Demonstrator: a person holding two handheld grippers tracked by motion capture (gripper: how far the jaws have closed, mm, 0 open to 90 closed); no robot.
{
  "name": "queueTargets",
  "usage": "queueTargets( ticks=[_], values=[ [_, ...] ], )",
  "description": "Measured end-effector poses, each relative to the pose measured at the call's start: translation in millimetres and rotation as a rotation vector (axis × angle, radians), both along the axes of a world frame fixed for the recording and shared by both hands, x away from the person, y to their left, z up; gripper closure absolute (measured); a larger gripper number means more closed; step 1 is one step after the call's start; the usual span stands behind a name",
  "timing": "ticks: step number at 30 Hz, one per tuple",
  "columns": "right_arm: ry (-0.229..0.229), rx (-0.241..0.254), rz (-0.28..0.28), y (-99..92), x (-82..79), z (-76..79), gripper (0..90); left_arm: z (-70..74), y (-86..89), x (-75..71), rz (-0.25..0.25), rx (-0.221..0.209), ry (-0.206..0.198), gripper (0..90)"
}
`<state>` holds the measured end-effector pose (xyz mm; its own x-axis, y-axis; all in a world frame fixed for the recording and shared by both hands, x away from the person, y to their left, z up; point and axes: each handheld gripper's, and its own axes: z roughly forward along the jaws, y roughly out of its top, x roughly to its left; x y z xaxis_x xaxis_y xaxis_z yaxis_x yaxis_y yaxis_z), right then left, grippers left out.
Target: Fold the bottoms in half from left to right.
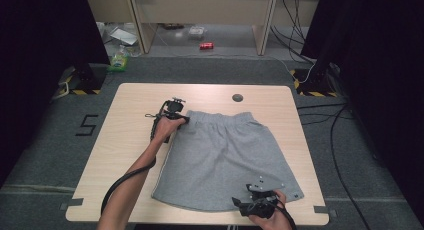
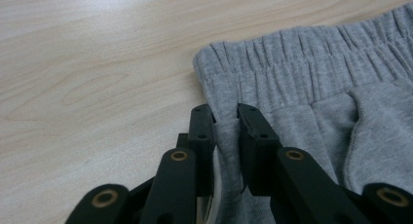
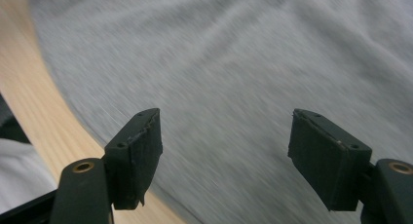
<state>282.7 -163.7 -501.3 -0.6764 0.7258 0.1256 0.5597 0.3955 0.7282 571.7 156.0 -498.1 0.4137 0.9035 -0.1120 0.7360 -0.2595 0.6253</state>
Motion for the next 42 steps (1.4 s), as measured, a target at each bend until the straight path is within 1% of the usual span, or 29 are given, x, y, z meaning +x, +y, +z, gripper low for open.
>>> queueTargets(
  ticks=[2,4,6,8,11,12,13,19,20,25,27,30,36,37,39,40,41,42],
  values=[
    [-0.010,0.021,0.013,11.3,0.6,2.8,28.5,-0.2,-0.1,-0.3,0.001,-0.001,-0.002,76.9],
    [-0.024,0.032,0.043,26.0,2.0,4.9,28.6,-0.6,0.6,-0.4,0.000,-0.006,-0.005,76.9],
    [-0.033,0.034,0.071,42.6,3.8,6.5,28.7,-1.0,1.6,-0.6,0.000,-0.014,-0.005,76.9],
    [-0.030,0.034,0.105,60.0,6.3,6.4,28.9,-1.3,2.3,-0.8,0.002,-0.018,-0.007,77.1],
    [-0.037,0.031,0.151,85.4,10.5,6.7,29.9,-0.9,2.3,-0.8,-0.001,-0.008,-0.008,77.2],
    [-0.037,0.031,0.151,85.4,10.5,6.7,29.9,-0.9,2.3,-0.8,-0.001,-0.008,-0.008,77.3],
    [-0.052,0.040,0.181,102.7,13.1,6.5,30.3,-0.7,2.1,-0.7,0.000,-0.004,-0.007,77.4],
    [-0.051,0.052,0.254,140.5,15.7,3.9,32.5,-0.3,1.8,-0.2,-0.003,0.000,-0.004,77.4],
    [-0.039,0.057,0.258,146.9,14.8,3.7,33.0,-0.4,1.7,-0.3,-0.002,0.000,-0.005,77.4],
    [-0.058,0.061,0.326,178.1,14.8,2.3,38.0,-0.7,2.1,-0.6,-0.002,-0.002,-0.008,77.3],
    [-0.045,0.068,0.345,190.0,14.0,1.0,39.7,-1.0,3.0,-0.5,-0.003,-0.009,-0.006,77.3],
    [-0.041,0.068,0.369,202.6,14.3,-1.6,42.8,-1.2,3.0,-0.8,-0.002,-0.010,-0.009,77.3],
    [-0.055,0.028,0.393,225.5,15.1,-9.8,45.7,-1.3,3.6,-0.8,-0.004,-0.014,-0.009,77.3],
    [-0.050,0.023,0.396,228.1,15.2,-10.7,46.2,-1.4,3.6,-0.9,-0.003,-0.015,-0.009,77.3],
    [-0.061,0.000,0.396,233.0,15.7,-11.9,46.9,-1.4,3.7,-1.0,-0.003,-0.015,-0.009,77.3],
    [-0.061,0.000,0.396,233.0,15.7,-11.9,46.9,-1.5,3.6,-1.1,-0.002,-0.015,-0.010,77.3],
    [-0.054,-0.011,0.400,237.8,15.7,-15.0,48.4,-1.5,3.4,-1.3,0.000,-0.014,-0.011,77.3],
    [-0.061,-0.023,0.410,238.9,15.9,-17.1,49.3,-1.5,3.0,-1.4,0.000,-0.011,-0.013,77.3]
  ],
)
